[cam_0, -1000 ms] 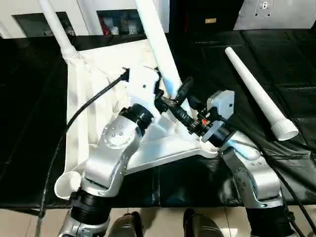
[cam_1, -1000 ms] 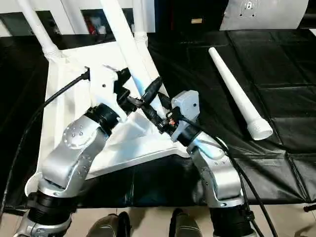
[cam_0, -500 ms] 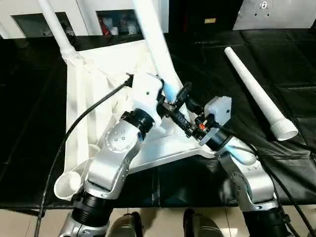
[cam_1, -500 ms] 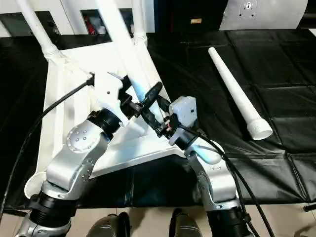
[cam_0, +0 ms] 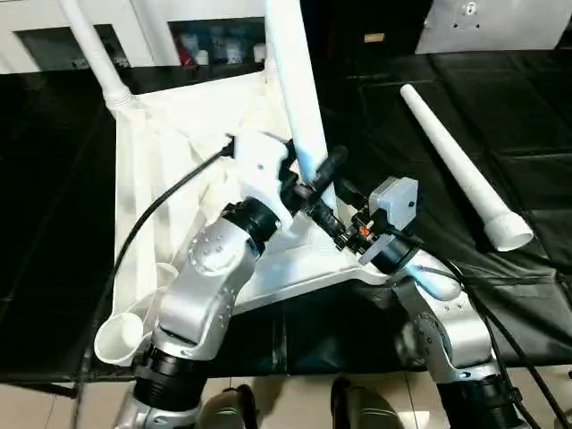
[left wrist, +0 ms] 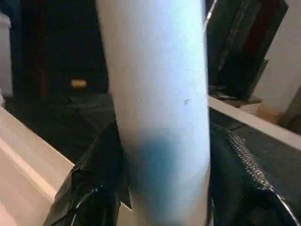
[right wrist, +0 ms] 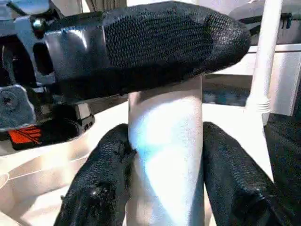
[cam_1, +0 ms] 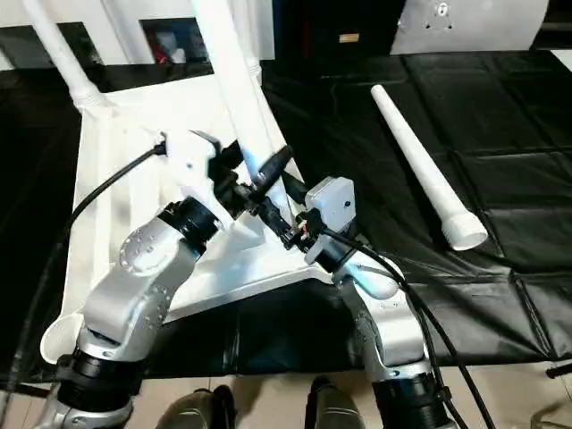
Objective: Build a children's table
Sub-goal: Pick table leg
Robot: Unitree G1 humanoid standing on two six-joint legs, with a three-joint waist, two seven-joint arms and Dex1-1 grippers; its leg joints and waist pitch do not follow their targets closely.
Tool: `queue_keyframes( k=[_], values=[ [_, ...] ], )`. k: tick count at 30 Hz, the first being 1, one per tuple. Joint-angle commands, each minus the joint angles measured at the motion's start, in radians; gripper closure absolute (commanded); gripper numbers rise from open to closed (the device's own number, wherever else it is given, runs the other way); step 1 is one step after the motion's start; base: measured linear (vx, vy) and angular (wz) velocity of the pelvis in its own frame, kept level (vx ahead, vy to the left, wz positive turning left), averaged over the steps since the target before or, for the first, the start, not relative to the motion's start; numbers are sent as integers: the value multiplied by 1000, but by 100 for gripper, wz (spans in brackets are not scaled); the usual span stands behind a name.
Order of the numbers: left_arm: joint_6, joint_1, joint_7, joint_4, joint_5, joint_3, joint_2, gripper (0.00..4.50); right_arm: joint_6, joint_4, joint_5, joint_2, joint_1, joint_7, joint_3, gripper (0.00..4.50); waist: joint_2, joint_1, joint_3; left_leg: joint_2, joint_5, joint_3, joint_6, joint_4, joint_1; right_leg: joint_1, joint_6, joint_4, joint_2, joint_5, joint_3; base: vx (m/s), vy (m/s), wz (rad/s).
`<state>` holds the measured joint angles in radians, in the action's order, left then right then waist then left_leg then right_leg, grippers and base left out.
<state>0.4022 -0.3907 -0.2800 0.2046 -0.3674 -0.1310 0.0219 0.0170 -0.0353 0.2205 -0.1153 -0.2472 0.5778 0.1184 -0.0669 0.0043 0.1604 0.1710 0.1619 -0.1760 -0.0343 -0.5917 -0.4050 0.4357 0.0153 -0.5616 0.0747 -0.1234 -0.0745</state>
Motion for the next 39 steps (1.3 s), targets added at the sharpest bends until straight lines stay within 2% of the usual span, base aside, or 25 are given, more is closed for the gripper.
queue_keyframes(
  k=[1,5,8,12,13,15,17,21,22,24,29,30,31,32,36,38,39],
  values=[
    [48,3,13,24,-29,28,7,223,-16,2,-7,-3,-5,8,4,266,18,-1,-86,42,234,17,110,64,15,-61,152,69,56,-405,38,0,0,0],
    [82,-17,58,32,-53,52,34,223,-11,3,-12,-3,-15,-4,6,266,18,0,-87,42,225,17,115,62,15,-62,152,69,55,-394,37,0,0,0],
    [95,-26,62,35,-48,50,30,223,-6,5,-12,-4,-19,-7,8,266,20,-1,-86,40,227,17,118,62,14,-63,139,71,55,-412,36,0,0,0],
    [128,-48,96,28,-50,82,24,223,7,8,-11,-11,-32,-8,9,266,19,-1,-88,41,219,18,116,61,15,-63,137,69,54,-406,36,0,0,0],
    [131,-56,98,22,-51,91,19,223,8,11,-10,-13,-37,-9,6,210,18,0,-89,41,214,18,116,61,16,-63,140,68,54,-398,35,0,0,0],
    [134,-76,101,6,-54,115,3,223,27,15,4,-21,-51,-5,-7,210,19,-1,-89,39,209,18,119,60,15,-64,144,67,53,-390,35,0,0,0],
    [139,-98,100,-11,-60,140,-15,223,76,2,33,-36,-57,14,-14,178,18,-1,-90,37,195,18,125,59,15,-66,148,65,52,-372,35,0,0,0],
    [174,-140,64,-43,-94,182,-63,223,148,-23,102,-69,-81,46,-51,152,17,2,-94,37,170,17,135,56,17,-68,162,60,52,-337,35,0,0,0],
    [199,-153,35,-53,-119,193,-85,223,177,-34,150,-86,-93,72,-73,140,17,3,-97,36,158,16,139,54,19,-69,171,57,51,-318,36,0,0,0],
    [208,-160,19,-58,-126,197,-98,223,201,-41,181,-95,-99,84,-87,117,16,5,-97,38,149,17,149,54,19,-68,183,55,52,-305,36,0,0,0],
    [272,-195,-97,-94,-197,215,-172,223,289,-39,264,-158,-149,137,-142,76,18,11,-99,34,136,16,153,52,21,-71,195,52,53,-310,35,0,0,0],
    [272,-201,-114,-99,-201,214,-181,223,299,-34,271,-164,-159,139,-150,76,16,12,-99,35,132,15,152,51,20,-67,197,51,52,-305,36,0,0,0],
    [275,-208,-125,-104,-208,216,-186,223,315,-32,279,-170,-167,138,-155,66,19,11,-97,36,142,14,150,52,21,-65,196,54,51,-317,36,0,0,0],
    [287,-215,-140,-108,-223,220,-191,223,343,-31,294,-180,-175,144,-159,52,19,12,-96,34,155,13,136,50,23,-67,192,53,53,-348,36,0,0,0],
    [316,-245,-231,-117,-273,219,-219,223,493,-33,357,-253,-206,220,-139,21,23,18,-93,29,174,14,118,49,23,-70,171,57,52,-412,36,0,0,0],
    [329,-260,-289,-118,-299,210,-238,223,575,-36,400,-301,-224,286,-120,21,21,22,-93,32,181,15,112,50,26,-66,159,61,52,-435,36,0,0,0],
    [330,-265,-305,-119,-307,207,-243,223,584,-35,405,-312,-229,306,-114,21,22,23,-93,32,180,15,110,50,24,-66,156,60,52,-437,36,0,0,0]
  ],
)
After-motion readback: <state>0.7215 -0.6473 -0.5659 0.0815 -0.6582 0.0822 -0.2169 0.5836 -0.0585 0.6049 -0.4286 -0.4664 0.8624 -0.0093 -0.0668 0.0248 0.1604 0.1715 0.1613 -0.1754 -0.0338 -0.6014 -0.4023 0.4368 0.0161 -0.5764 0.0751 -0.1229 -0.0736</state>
